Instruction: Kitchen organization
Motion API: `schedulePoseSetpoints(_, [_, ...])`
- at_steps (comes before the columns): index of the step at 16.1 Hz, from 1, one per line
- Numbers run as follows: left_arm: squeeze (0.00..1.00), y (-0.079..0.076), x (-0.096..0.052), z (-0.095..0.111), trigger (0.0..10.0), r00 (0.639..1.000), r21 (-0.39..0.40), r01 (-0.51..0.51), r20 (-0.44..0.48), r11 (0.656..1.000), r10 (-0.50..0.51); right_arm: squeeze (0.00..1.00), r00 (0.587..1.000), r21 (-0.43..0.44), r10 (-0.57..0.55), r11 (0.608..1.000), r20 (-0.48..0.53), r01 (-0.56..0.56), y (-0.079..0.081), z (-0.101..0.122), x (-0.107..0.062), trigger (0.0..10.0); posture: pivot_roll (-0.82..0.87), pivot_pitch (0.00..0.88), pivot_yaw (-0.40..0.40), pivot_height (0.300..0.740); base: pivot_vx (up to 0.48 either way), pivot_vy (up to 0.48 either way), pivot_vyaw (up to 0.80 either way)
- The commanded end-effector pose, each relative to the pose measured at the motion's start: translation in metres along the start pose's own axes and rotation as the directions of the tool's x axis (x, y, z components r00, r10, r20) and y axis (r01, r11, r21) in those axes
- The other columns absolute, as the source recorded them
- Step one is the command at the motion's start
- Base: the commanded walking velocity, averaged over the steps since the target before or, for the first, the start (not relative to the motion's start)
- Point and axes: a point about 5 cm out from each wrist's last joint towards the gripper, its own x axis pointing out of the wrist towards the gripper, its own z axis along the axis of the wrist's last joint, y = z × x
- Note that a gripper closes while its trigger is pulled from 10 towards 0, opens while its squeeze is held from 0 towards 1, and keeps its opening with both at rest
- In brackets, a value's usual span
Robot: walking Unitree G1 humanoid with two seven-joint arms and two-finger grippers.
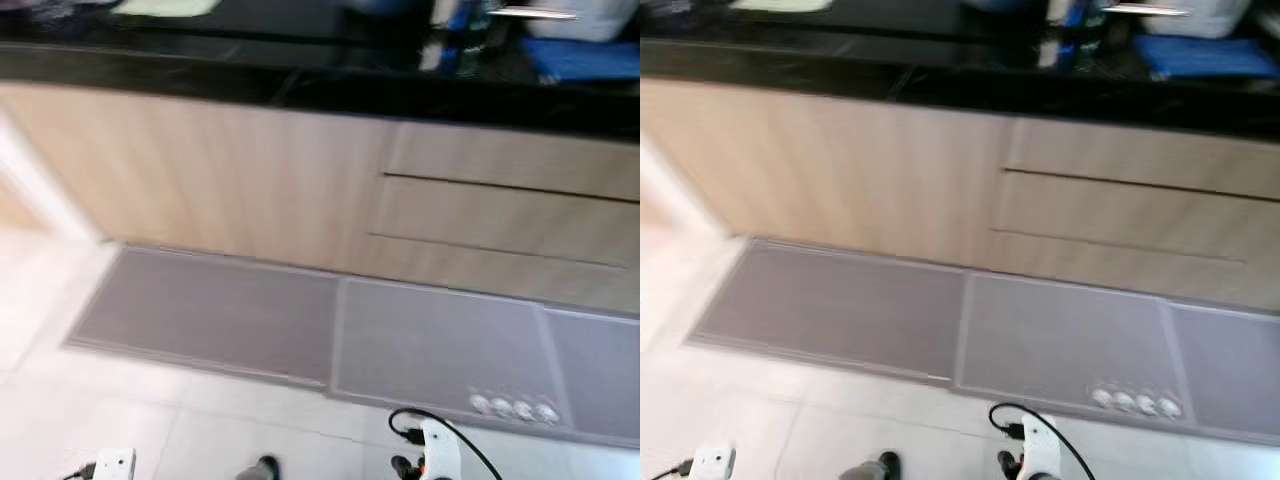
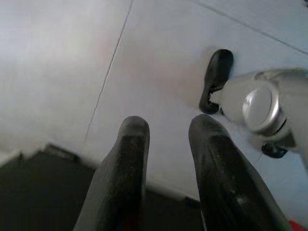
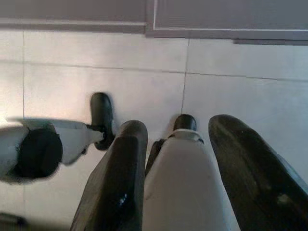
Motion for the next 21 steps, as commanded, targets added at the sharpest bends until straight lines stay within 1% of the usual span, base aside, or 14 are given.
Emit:
schedulePoseSetpoints(1, [0.0,0.003,-0.002,-0.011,10.0,0.999,0.012,-0.011,-0.045,1.0,0.011,0.0,1.0,0.01,0.003,1.0,-0.014,-0.003,0.002,-0.008,-0.001,10.0,0.01,0.161,-0.035,0.74,0.0,0.0,0.8])
schedulePoseSetpoints(2, [0.0,0.002,-0.001,-0.01,10.0,0.999,0.01,-0.01,-0.041,1.0,0.01,0.0,1.0,0.029,0.002,1.0,-0.017,-0.001,0.003,-0.012,-0.002,10.0,0.01,0.164,-0.034,0.74,0.0,0.0,0.0])
schedulePoseSetpoints(4, [0.0,0.003,-0.001,-0.01,10.0,0.999,0.021,-0.011,-0.04,1.0,0.012,0.0,1.0,0.025,0.012,1.0,-0.017,-0.012,0.005,-0.013,-0.002,10.0,0.01,0.163,-0.034,0.74,0.0,0.0,0.0])
schedulePoseSetpoints(6, [0.0,0.003,-0.001,-0.01,10.0,0.999,0.022,-0.015,-0.04,1.0,0.015,0.0,1.0,0.004,0.027,1.0,0.0,-0.027,0.01,-0.003,0.001,10.0,0.01,0.163,-0.035,0.74,0.0,-0.307,0.0])
schedulePoseSetpoints(7, [0.0,0.003,-0.001,-0.01,10.0,0.999,0.022,-0.015,-0.04,1.0,0.016,0.0,1.0,-0.003,0.03,1.0,0.003,-0.03,0.011,0.0,0.002,10.0,0.01,0.163,-0.035,0.74,0.0,-0.311,0.64])
schedulePoseSetpoints(8, [0.0,0.003,-0.001,-0.01,10.0,0.999,0.023,-0.016,-0.041,1.0,0.017,0.0,1.0,-0.006,0.028,1.0,0.011,-0.028,0.016,0.008,0.004,10.0,0.01,0.162,-0.036,0.74,0.0,-0.311,0.8])
schedulePoseSetpoints(9, [0.0,0.003,-0.001,-0.01,10.0,0.999,0.023,-0.017,-0.04,1.0,0.018,0.0,1.0,-0.002,0.027,1.0,0.011,-0.027,0.017,0.01,0.005,10.0,0.02,0.162,-0.036,0.74,0.0,-0.311,0.8])
schedulePoseSetpoints(12, [0.0,0.003,-0.001,-0.009,10.0,0.999,0.024,-0.018,-0.038,1.0,0.019,0.0,0.999,0.017,0.028,0.999,0.016,-0.028,0.023,0.014,0.006,10.0,0.02,0.162,-0.032,0.74,0.0,-0.311,0.0])
schedulePoseSetpoints(14, [0.0,0.003,-0.001,-0.009,10.0,0.999,0.017,-0.016,-0.034,1.0,0.016,0.0,0.999,-0.017,0.042,0.999,0.01,-0.042,0.027,0.015,0.007,10.0,0.03,0.16,-0.033,0.74,0.0,-0.311,0.0])
schedulePoseSetpoints(16, [0.0,0.003,-0.001,-0.009,10.0,0.999,0.024,-0.014,-0.037,1.0,0.015,0.0,0.999,0.006,0.036,0.999,0.016,-0.036,0.031,0.016,0.008,10.0,0.02,0.155,-0.03,0.74,0.0,-0.311,0.0])
schedulePoseSetpoints(18, [0.0,0.003,-0.001,-0.009,10.0,0.999,0.025,-0.014,-0.037,1.0,0.015,0.0,0.999,0.001,0.036,0.999,0.016,-0.036,0.031,0.016,0.008,10.0,0.02,0.155,-0.031,0.74,0.0,-0.311,0.0])
schedulePoseSetpoints(19, [0.0,0.003,-0.001,-0.008,10.0,0.999,0.025,-0.013,-0.035,1.0,0.014,0.0,0.999,0.0,0.031,1.0,0.017,-0.031,0.029,0.017,0.007,10.0,0.02,0.154,-0.033,0.74,0.0,-0.307,0.0])
schedulePoseSetpoints(21, [0.0,0.003,-0.001,-0.008,10.0,0.999,0.024,-0.013,-0.035,1.0,0.014,0.0,1.0,0.012,0.022,1.0,0.019,-0.022,0.028,0.017,0.007,10.0,0.02,0.151,-0.034,0.74,0.0,-0.309,0.0])
